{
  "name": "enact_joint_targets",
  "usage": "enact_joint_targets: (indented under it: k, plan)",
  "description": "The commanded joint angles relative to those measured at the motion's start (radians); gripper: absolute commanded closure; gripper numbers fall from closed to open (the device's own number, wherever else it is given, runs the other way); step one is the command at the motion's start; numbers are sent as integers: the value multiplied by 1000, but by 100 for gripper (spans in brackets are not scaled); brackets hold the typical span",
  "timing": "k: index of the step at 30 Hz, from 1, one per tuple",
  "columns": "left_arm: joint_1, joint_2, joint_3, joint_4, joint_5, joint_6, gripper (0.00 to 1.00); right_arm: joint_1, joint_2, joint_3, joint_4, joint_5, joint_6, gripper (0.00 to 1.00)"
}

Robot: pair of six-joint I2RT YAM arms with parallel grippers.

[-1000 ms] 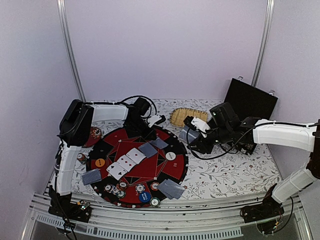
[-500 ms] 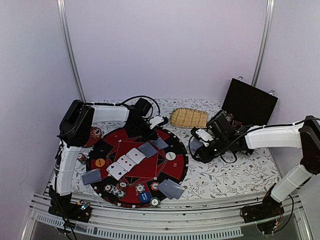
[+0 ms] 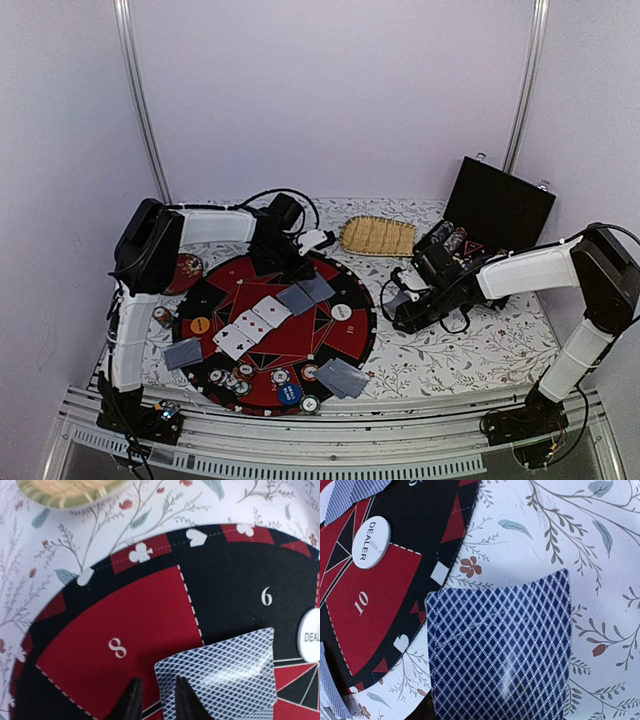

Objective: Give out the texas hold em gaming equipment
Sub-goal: Place the poker card in the community card area, then place the face-down deck piles at the center of the board.

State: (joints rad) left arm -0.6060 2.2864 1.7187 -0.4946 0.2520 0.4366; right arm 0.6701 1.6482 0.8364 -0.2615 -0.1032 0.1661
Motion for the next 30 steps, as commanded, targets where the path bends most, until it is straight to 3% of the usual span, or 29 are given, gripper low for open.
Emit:
enact_joint_targets:
  k: [1,9,18,22,27,30]
  plan:
    - [-9,-103,4,8,-8,-40,67,-7,40,-1,-7,33,41,55]
    - [-9,-245,-70,42,-12,-126,60,-7,50,-6,-47,96,71,51]
    - [0,-478,-284,128,-97,-311,54,-7,24,-10,-76,170,107,43]
    - [17,-575,-365,133,-164,-427,54,-9,17,-23,-70,177,123,30]
    - [42,-724,-512,189,-260,-517,52,-9,19,-12,-64,164,124,0]
    - [54,-814,-599,227,-359,-552,51,-9,-7,3,-63,154,116,1]
